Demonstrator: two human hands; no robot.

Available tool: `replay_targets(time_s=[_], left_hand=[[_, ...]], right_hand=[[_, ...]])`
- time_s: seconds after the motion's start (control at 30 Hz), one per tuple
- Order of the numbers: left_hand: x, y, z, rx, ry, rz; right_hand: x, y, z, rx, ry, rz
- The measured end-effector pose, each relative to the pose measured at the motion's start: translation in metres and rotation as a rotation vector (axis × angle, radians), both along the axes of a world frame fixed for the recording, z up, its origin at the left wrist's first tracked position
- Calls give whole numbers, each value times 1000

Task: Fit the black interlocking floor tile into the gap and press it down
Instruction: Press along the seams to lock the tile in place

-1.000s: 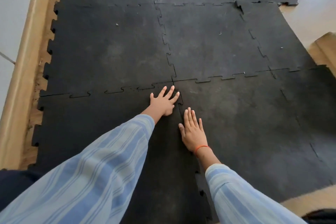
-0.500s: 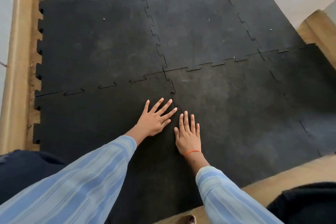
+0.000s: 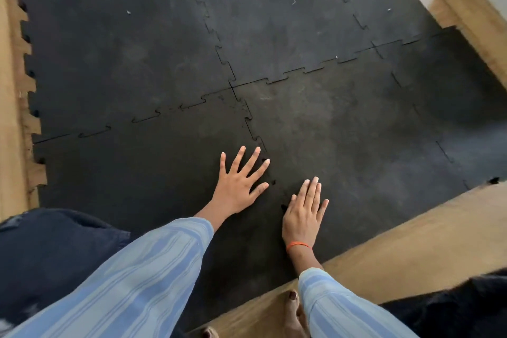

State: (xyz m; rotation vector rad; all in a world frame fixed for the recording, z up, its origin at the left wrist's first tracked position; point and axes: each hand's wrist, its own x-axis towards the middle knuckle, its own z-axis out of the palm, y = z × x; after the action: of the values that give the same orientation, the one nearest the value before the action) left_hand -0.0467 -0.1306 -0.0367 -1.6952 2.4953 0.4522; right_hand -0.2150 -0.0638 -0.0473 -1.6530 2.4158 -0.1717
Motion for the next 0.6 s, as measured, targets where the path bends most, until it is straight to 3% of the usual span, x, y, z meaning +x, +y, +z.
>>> replay_targets(time_s=[0.23, 0.5, 0.6], left_hand=[[-9, -4, 6, 54, -42, 58], [-13, -6, 6, 78, -68, 62], [-10, -8, 6, 54, -42, 64]], right_hand=[[0, 1, -7, -94, 9, 44], [-1, 22, -5, -176, -19, -79], [3, 21, -4, -187, -10, 38]])
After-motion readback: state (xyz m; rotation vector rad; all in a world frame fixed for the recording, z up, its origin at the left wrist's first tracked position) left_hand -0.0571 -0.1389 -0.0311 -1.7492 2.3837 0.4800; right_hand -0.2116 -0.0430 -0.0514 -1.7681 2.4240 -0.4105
